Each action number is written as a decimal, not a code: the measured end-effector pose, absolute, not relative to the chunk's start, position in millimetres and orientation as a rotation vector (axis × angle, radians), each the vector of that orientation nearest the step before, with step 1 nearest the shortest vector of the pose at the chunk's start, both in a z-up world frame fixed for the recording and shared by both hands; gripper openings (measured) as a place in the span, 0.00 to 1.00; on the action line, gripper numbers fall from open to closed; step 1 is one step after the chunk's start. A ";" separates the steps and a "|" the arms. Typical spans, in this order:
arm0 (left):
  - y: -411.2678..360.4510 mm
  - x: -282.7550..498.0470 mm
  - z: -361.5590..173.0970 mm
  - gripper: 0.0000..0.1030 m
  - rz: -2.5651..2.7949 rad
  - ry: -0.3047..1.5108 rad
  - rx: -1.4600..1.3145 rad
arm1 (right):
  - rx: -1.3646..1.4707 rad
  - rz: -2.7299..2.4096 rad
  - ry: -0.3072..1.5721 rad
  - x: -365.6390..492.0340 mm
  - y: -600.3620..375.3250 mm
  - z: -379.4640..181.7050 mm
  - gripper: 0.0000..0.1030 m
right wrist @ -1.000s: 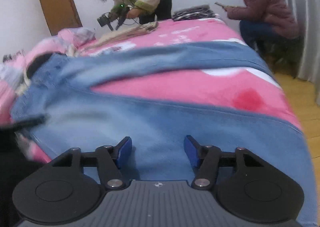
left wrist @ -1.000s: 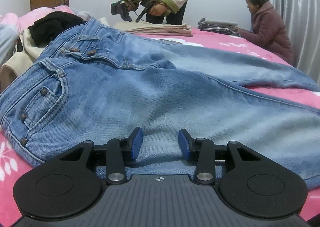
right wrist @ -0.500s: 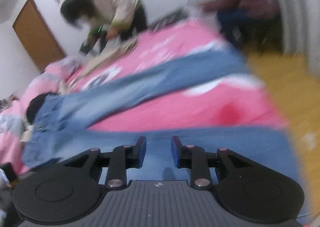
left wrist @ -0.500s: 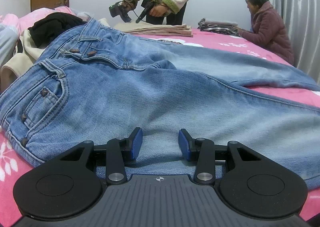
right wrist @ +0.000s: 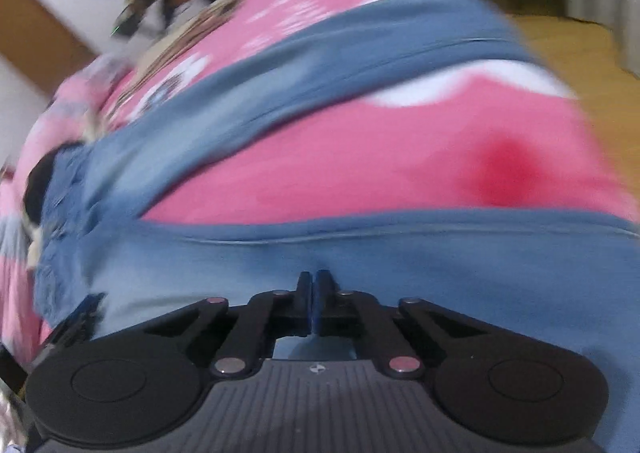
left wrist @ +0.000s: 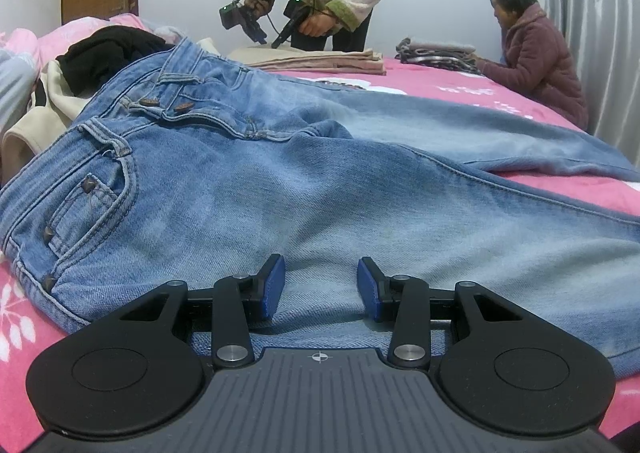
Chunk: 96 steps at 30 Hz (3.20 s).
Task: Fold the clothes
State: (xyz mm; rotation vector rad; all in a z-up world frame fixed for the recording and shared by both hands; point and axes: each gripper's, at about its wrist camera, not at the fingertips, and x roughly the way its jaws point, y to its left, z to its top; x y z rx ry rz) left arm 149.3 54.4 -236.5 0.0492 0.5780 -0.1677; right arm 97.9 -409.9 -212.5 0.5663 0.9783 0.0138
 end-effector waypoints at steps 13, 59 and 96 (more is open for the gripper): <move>53.5 147.5 -236.7 0.39 -0.167 0.580 0.049 | 0.790 -0.428 0.838 -36.6 -551.6 -198.0 0.20; 167.8 433.8 -119.4 0.53 0.024 0.702 -0.374 | 0.837 -0.297 0.807 226.2 -568.3 -217.0 0.41; 94.5 434.0 -78.8 0.05 0.330 0.660 0.132 | 2.181 0.016 0.461 232.1 -686.5 -549.3 0.74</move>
